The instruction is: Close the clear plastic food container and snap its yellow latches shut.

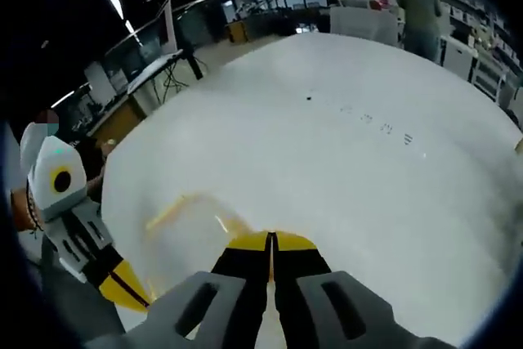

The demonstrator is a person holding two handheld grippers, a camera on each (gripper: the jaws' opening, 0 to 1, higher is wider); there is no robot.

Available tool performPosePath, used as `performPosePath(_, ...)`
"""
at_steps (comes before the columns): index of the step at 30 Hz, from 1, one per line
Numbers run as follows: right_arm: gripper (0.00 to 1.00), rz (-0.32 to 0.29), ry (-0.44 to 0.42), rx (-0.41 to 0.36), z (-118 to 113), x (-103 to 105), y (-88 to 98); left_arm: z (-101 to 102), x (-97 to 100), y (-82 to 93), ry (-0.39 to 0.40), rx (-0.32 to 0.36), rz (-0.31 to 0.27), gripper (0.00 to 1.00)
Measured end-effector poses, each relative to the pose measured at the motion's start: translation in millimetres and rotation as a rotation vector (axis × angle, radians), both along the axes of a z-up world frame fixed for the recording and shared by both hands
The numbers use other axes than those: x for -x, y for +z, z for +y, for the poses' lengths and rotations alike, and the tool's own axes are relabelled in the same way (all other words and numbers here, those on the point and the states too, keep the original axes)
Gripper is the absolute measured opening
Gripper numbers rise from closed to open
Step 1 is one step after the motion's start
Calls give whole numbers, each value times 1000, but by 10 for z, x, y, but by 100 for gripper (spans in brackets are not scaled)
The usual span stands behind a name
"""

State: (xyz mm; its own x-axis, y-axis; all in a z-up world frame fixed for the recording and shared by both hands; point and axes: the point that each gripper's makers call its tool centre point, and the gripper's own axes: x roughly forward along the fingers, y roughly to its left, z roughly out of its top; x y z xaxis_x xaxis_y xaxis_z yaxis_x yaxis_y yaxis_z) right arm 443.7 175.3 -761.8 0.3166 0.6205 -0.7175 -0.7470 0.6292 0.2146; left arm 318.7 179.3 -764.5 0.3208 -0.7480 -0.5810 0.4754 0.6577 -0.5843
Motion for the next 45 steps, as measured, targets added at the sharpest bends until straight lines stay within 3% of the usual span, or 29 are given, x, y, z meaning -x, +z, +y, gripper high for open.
performPosePath(2,0,-18,45,5,18,27,55,25,-69,64,-32,-48,-92,0)
performPosePath(5,0,-55,195,68,58,146,128,42,-185,189,-158,-199,-326,8)
performPosePath(7,5,-67,276,118,87,245,154,30,-218,213,-234,-271,-433,10)
performPosePath(8,6,-77,313,143,95,288,165,18,-231,218,-248,-286,-459,10)
performPosePath(12,9,-142,434,269,77,309,120,-76,-208,234,-277,-234,-417,15)
performPosePath(16,15,-141,489,303,97,393,74,-62,-267,268,-371,-312,-522,17)
performPosePath(24,23,-122,546,344,78,410,64,-40,-247,184,-542,-438,-615,20)
performPosePath(32,30,-51,574,377,85,379,-35,-143,-243,102,-658,-503,-670,27)
performPosePath(34,32,-10,586,371,86,412,-89,-154,-236,65,-676,-510,-675,27)
performPosePath(37,35,45,610,416,11,444,-199,-115,-237,-36,-739,-577,-704,27)
performPosePath(38,35,71,612,369,57,475,-159,-120,-228,-75,-743,-588,-704,28)
performPosePath(42,34,77,637,392,72,369,-208,-146,-247,-121,-755,-598,-730,28)
performPosePath(45,35,84,645,404,96,398,-213,-156,-267,-118,-735,-582,-715,29)
